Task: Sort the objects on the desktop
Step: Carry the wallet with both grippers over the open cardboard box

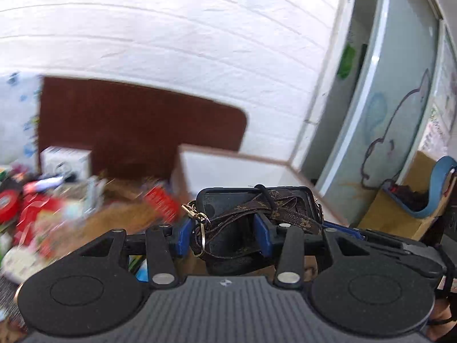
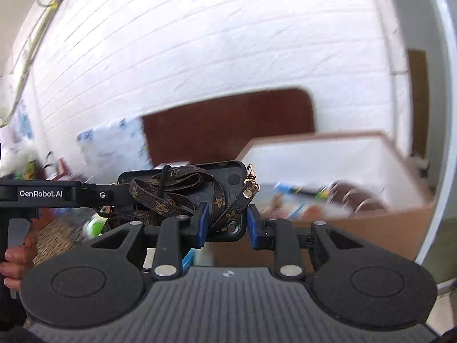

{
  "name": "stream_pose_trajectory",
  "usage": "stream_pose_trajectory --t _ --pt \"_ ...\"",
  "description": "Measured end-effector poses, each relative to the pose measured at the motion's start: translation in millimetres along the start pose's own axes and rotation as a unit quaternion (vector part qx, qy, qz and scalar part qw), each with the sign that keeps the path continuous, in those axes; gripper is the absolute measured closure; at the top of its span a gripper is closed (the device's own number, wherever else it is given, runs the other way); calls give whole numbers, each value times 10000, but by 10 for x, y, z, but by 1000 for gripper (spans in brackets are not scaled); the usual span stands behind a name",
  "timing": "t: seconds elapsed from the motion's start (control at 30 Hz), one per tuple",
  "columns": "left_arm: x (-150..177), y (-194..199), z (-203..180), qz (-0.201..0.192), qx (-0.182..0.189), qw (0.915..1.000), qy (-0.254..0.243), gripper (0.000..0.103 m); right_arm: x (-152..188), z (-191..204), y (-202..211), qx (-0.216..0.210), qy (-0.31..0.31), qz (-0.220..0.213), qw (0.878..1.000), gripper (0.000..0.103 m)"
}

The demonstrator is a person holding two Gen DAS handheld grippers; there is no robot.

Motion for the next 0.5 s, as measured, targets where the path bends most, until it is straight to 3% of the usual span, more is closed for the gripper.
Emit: stream_pose_trajectory --t 0.23,0.5 --pt "-230 -633 -310 86 319 9989 -342 56 -367 -655 -170 497 -231 -242 9982 76" --pt "-141 -1321 -311 535 293 9977 -295 56 -206 -1169 -616 757 -465 125 9960 76"
Point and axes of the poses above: each gripper's, at about its wrist camera, not at the fingertips, and y roughly against the way its jaws point, z to its left, x to its underside, the point moved 10 cm from there along -y, roughly the way its jaws point, and after that the axes turned 5 degrees about z, right-handed, at the moved point
